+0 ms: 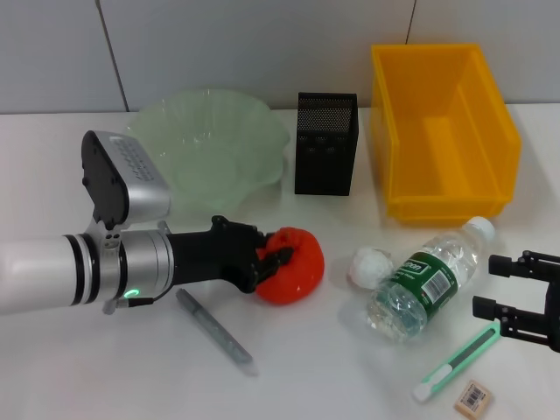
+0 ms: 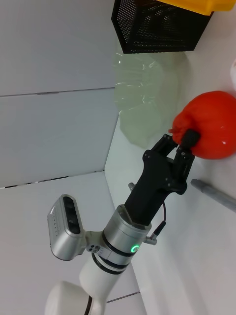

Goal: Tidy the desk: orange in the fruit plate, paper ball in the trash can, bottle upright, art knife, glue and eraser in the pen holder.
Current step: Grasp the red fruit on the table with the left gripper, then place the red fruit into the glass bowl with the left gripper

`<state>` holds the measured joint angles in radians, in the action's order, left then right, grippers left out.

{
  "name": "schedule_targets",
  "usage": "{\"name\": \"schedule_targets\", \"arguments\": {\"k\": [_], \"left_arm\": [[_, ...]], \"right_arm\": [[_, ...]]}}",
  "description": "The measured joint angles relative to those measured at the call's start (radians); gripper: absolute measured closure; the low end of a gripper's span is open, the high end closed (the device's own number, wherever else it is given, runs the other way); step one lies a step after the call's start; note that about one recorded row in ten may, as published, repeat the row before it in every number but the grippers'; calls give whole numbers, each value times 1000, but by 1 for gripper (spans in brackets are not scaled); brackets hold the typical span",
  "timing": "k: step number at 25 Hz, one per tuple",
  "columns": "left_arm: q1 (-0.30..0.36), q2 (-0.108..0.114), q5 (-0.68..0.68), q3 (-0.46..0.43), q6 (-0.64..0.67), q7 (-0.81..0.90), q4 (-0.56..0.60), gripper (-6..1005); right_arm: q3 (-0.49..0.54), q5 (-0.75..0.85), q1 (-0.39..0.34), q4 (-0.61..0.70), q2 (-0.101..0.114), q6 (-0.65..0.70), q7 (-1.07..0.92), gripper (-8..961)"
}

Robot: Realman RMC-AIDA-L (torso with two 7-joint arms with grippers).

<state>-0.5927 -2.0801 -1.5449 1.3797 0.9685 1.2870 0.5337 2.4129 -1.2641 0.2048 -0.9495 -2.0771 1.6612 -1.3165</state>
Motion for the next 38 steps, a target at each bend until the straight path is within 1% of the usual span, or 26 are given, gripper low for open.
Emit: {"name": "schedule_targets", "arguments": {"k": [3, 6, 7, 11, 12, 13, 14, 15, 16, 18, 19, 22, 23, 25, 26, 28, 29, 30, 32, 33, 34, 35, 37, 38], "left_arm": [[3, 0, 0, 26, 9, 0, 4, 788], [5, 0, 1, 36, 10, 0, 9, 815], [18, 0, 13, 50, 23, 0, 29, 823], [41, 3, 47, 50, 60, 0, 66, 850], [74, 7, 80, 42, 89, 0, 121, 855], [74, 7, 80, 42, 89, 0, 121, 860], [106, 8, 107, 35, 108, 0, 179, 864], [106, 8, 107, 35, 108, 0, 179, 869], [144, 9, 134, 27, 114, 0, 260, 874], [144, 9, 134, 27, 114, 0, 260, 883], [163, 9, 170, -2, 89, -6, 329, 888], [127, 8, 187, -47, 45, -11, 303, 909], [127, 8, 187, -47, 45, -11, 303, 915], [67, 7, 211, -55, -67, -16, 250, 929], [53, 7, 214, -55, -89, -17, 238, 931], [53, 7, 214, -55, -89, -17, 238, 935], [3, 6, 219, -55, -179, -29, 191, 937], [3, 6, 219, -55, -179, -29, 191, 939], [-48, 3, 220, -56, -283, -54, 134, 936], [-48, 3, 220, -56, -283, -54, 134, 932], [-79, 2, 221, -56, -342, -61, 93, 927], [-79, 2, 221, -56, -342, -61, 93, 923], [-99, 2, 221, -56, -398, -77, 56, 913], [-99, 2, 221, -56, -398, -77, 56, 909]], "right_arm": [[0, -3, -3, 0, 0, -1, 5, 274], [0, -5, -4, 2, 0, -2, 5, 274], [0, -5, -4, 5, 0, -4, 7, 273], [0, -5, -5, 7, 0, -5, 9, 273], [0, -3, -5, 8, 0, -5, 9, 273], [0, -3, -5, 8, 0, -5, 9, 272], [0, -2, -5, 9, 0, -6, 9, 272], [0, -2, -5, 9, 0, -6, 9, 272], [0, -1, -5, 9, 0, -6, 9, 272], [0, -1, -5, 9, 0, -6, 9, 271], [0, -1, -5, 10, 0, -6, 9, 271], [0, -1, -5, 15, 0, -4, 10, 271], [0, -1, -5, 15, 0, -4, 10, 271], [0, 0, -4, 22, 0, -4, 15, 270], [0, 0, -4, 24, 0, -4, 17, 270], [0, 0, -3, 27, 0, -2, 19, 270], [0, 0, -3, 29, 0, -2, 20, 269], [0, 0, -3, 32, 0, -1, 20, 269], [0, 0, -2, 36, 0, -1, 20, 269], [0, 0, -2, 37, 0, -1, 20, 269], [0, 0, -3, 37, 0, -1, 20, 269], [0, 0, -4, 37, 0, 0, 20, 268], [0, 0, -5, 37, 0, 0, 20, 268], [0, 0, -5, 37, 0, 0, 20, 268]]}}
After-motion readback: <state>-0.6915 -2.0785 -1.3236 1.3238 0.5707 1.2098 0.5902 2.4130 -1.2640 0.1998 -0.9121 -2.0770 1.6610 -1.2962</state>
